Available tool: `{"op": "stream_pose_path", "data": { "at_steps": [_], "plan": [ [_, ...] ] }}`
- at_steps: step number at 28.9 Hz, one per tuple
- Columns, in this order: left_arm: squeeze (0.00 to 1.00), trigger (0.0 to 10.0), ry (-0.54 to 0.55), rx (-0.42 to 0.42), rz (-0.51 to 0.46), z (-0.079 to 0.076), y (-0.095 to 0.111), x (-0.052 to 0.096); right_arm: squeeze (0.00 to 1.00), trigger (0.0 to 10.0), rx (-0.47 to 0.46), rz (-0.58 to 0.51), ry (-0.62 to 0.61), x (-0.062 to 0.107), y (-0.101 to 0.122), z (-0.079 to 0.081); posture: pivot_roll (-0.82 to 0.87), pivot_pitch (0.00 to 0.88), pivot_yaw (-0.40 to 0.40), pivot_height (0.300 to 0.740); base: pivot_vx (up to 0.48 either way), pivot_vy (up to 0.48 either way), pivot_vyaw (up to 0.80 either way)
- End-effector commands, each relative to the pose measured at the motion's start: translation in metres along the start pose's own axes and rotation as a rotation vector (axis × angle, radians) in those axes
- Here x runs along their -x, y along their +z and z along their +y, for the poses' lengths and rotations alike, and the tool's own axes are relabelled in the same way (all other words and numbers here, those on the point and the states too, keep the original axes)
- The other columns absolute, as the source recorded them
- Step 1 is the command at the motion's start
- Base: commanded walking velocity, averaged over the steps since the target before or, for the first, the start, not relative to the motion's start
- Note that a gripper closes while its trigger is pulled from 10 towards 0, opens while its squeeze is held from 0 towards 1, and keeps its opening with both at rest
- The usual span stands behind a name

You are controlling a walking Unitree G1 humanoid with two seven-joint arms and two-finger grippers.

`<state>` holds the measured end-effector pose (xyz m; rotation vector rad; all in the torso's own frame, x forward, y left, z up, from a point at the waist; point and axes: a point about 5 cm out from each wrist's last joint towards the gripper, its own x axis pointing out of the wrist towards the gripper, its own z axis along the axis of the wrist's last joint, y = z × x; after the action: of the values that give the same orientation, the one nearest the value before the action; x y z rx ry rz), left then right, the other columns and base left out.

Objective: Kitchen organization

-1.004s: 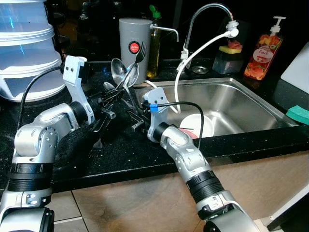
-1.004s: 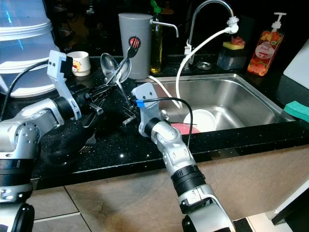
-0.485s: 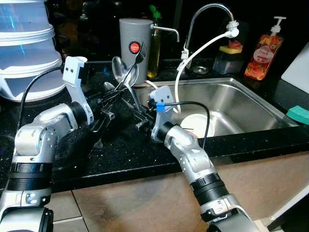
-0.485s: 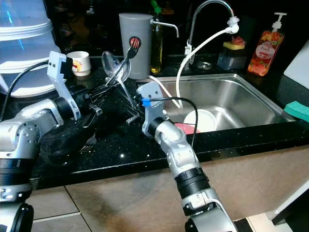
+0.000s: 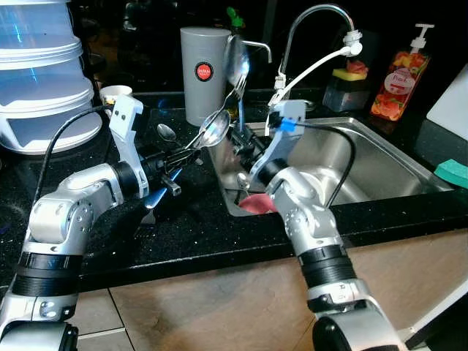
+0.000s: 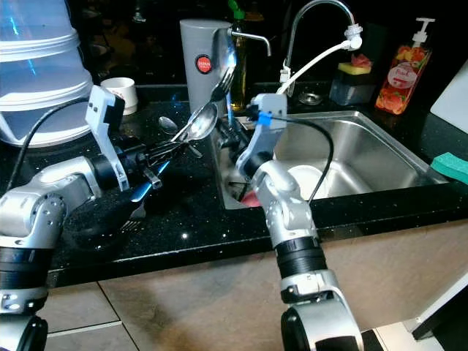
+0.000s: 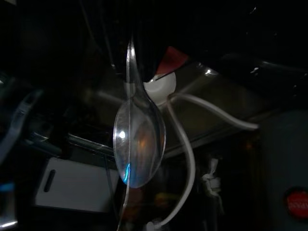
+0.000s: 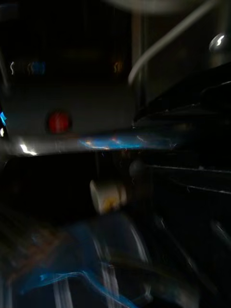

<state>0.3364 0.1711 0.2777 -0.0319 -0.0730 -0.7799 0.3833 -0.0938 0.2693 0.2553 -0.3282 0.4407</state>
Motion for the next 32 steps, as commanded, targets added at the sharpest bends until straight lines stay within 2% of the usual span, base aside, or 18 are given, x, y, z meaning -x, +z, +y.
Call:
{"op": "stream_pose_path", "data": {
  "at_steps": [1,2,3,4,7,9,11,13,17,20,25,26,27,28,30,31,32],
  "plan": [
    [0.0,0.0,0.114,0.024,0.064,0.017,-0.013,0.013,0.0,0.0,0.007,-0.017,-0.067,0.002,0.005,-0.014,0.07,0.041,-0.01,0.74,0.0,0.0,0.0],
    [0.0,0.0,0.136,0.026,0.072,0.019,-0.015,0.014,0.0,0.0,0.031,0.036,-0.11,0.004,-0.004,-0.023,0.07,0.041,-0.01,0.74,0.0,0.0,0.0],
    [0.0,0.0,0.136,0.026,0.072,0.019,-0.015,0.014,0.0,0.0,0.031,0.036,-0.11,0.004,-0.004,-0.023,0.07,0.041,-0.01,0.74,0.0,0.0,0.0],
    [0.0,0.0,0.152,0.027,0.079,0.02,-0.016,0.015,0.0,0.0,0.06,0.069,-0.148,0.008,-0.01,-0.032,0.07,0.043,-0.011,0.74,0.0,0.0,0.0],
    [0.0,0.0,0.166,0.026,0.087,0.021,-0.018,0.016,0.0,0.0,0.079,0.092,-0.173,0.01,-0.014,-0.039,0.07,0.046,-0.013,0.74,0.0,0.0,0.0],
    [0.0,0.0,0.197,0.019,0.114,0.022,-0.024,0.017,0.0,0.0,0.096,0.164,-0.235,0.019,-0.029,-0.057,0.07,0.049,-0.01,0.74,0.0,0.0,0.0],
    [0.0,0.0,0.206,0.019,0.122,0.022,-0.027,0.017,0.0,0.0,0.11,0.226,-0.257,0.025,-0.04,-0.067,0.07,0.049,-0.01,0.74,0.0,0.0,0.0],
    [0.0,0.0,0.202,0.021,0.121,0.02,-0.028,0.016,0.0,0.0,0.122,0.263,-0.254,0.027,-0.047,-0.069,0.07,0.051,-0.008,0.74,0.0,0.0,0.0],
    [0.0,0.0,0.184,0.028,0.119,0.015,-0.03,0.011,0.0,0.0,0.177,0.45,-0.214,0.042,-0.081,-0.071,0.07,0.051,-0.008,0.74,0.0,0.0,0.0],
    [0.0,0.0,0.174,0.028,0.117,0.012,-0.03,0.009,0.0,0.0,0.171,0.495,-0.219,0.048,-0.092,-0.071,0.07,0.051,-0.008,0.74,0.0,0.0,0.0],
    [0.0,0.0,0.156,0.025,0.116,0.009,-0.029,0.007,0.0,0.0,0.153,0.507,-0.229,0.05,-0.1,-0.069,0.08,0.052,-0.009,0.74,0.0,0.0,0.0],
    [0.0,0.0,0.155,0.025,0.115,0.009,-0.028,0.007,0.0,2.7,0.147,0.505,-0.229,0.049,-0.1,-0.068,0.08,0.052,-0.009,0.74,0.0,0.0,0.0],
    [0.0,0.0,0.154,0.025,0.115,0.009,-0.028,0.007,0.0,6.7,0.144,0.504,-0.228,0.048,-0.099,-0.067,0.08,0.052,-0.009,0.74,0.0,0.0,0.0],
    [0.0,0.0,0.154,0.024,0.114,0.009,-0.028,0.007,0.0,10.0,0.139,0.501,-0.225,0.047,-0.099,-0.067,0.08,0.052,-0.009,0.74,0.0,0.0,0.0],
    [0.0,0.0,0.153,0.023,0.114,0.009,-0.027,0.007,0.0,10.0,0.137,0.499,-0.22,0.046,-0.098,-0.066,0.08,0.049,-0.01,0.74,0.0,0.0,0.0],
    [0.0,0.0,0.152,0.022,0.113,0.009,-0.027,0.007,0.04,10.0,0.133,0.495,-0.212,0.045,-0.098,-0.065,0.08,0.049,-0.01,0.74,0.0,0.0,0.0],
    [0.0,0.0,0.152,0.022,0.113,0.009,-0.027,0.007,1.0,10.0,0.134,0.492,-0.205,0.043,-0.096,-0.064,0.08,0.049,-0.01,0.74,0.0,0.0,0.0]
  ]
}}
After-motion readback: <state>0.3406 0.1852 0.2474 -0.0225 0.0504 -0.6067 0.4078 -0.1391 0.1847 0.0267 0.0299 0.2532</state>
